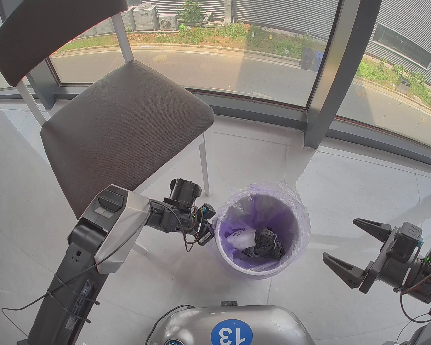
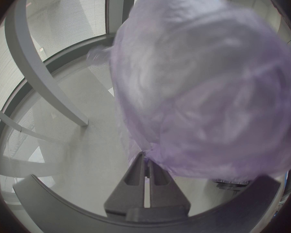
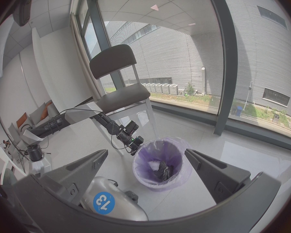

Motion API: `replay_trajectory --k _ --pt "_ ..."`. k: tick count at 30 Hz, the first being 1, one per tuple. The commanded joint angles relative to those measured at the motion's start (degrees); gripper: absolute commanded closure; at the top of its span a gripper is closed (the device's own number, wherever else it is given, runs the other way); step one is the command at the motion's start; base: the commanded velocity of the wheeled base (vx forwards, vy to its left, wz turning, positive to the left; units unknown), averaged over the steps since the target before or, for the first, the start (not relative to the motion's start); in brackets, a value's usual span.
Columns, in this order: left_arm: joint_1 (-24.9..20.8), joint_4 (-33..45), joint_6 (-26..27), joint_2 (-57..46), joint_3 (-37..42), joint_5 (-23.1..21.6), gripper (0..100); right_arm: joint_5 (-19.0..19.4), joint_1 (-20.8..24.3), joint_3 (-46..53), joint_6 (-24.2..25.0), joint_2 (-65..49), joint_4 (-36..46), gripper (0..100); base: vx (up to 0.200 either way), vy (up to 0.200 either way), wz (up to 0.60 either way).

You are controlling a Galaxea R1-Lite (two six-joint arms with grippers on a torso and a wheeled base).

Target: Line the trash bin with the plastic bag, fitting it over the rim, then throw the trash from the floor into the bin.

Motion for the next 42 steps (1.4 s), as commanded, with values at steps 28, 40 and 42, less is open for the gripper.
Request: replay_trajectory --k 28,40,42 --pt "0.3 -8.0 0.7 -1.2 6.9 -0.7 0 0.5 -0.8 1.0 0.0 0.2 0.4 0 0.0 0.0 0.0" --pt "-0.4 -16.7 6.1 -11.9 23.4 16.2 0 2.0 -0.9 1.0 -0.7 -1.5 1.9 0 0.0 0.0 0.0" --pt "-1.0 -17.1 6.1 -15.0 27.6 16.4 0 2.1 -0.9 1.0 -0.7 -2.3 2.0 0 0.0 0.0 0.0"
